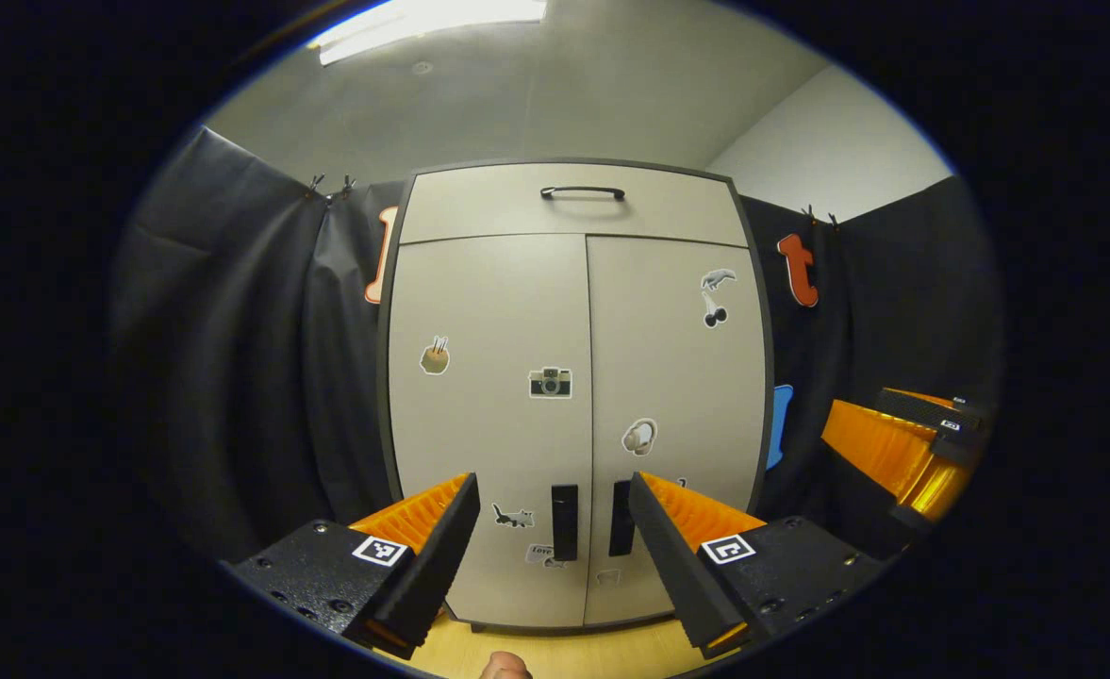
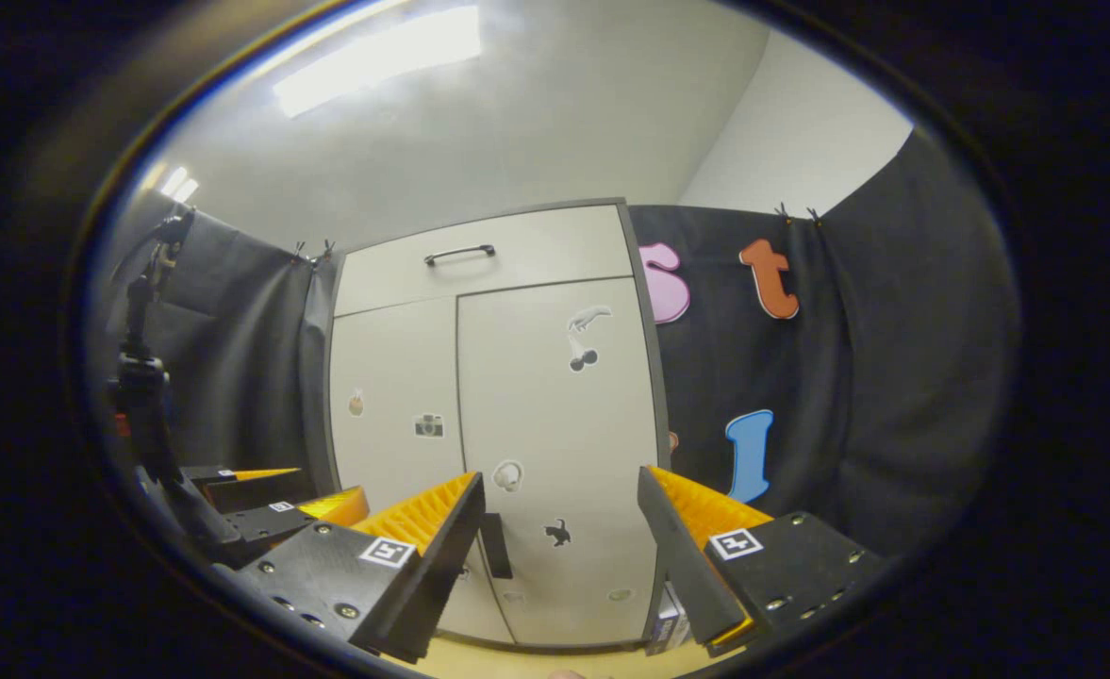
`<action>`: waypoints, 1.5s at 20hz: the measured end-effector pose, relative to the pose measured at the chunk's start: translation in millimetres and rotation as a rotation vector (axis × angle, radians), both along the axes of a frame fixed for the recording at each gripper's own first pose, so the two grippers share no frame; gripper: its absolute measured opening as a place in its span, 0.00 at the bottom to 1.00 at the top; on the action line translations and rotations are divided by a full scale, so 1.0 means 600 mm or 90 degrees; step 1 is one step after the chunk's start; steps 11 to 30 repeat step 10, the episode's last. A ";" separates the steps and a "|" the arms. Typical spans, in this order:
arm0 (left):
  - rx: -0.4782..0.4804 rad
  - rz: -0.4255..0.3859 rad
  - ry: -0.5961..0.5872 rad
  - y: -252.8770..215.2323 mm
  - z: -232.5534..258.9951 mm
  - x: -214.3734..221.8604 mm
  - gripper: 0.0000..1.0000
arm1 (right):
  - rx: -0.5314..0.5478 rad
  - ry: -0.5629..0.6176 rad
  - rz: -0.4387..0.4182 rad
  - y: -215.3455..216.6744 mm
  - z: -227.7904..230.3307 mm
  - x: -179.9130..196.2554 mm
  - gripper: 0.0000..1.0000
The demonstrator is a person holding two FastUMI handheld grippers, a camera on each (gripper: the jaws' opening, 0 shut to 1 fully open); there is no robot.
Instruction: Grab one shoe with the right hand and put it into the shoe cabinet, grab the other shoe with the left hand and put it into the shoe cabinet; then close the right door with the right hand and the left door with the left hand.
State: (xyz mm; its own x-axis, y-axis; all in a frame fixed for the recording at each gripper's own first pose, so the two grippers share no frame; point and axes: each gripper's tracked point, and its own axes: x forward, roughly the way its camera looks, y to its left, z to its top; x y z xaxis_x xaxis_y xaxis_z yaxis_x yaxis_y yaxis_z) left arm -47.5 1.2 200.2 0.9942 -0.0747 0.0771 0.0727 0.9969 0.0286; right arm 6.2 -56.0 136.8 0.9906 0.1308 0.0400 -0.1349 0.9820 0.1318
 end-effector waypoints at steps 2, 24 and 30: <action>-0.003 0.004 -0.001 -0.014 -0.003 -0.018 0.97 | -0.011 0.002 0.002 -0.011 -0.003 -0.012 0.92; -0.010 0.012 0.011 -0.055 -0.022 -0.051 0.97 | -0.027 0.004 0.014 -0.048 -0.005 -0.036 0.98; -0.010 0.012 0.011 -0.055 -0.022 -0.051 0.97 | -0.027 0.004 0.014 -0.048 -0.005 -0.036 0.98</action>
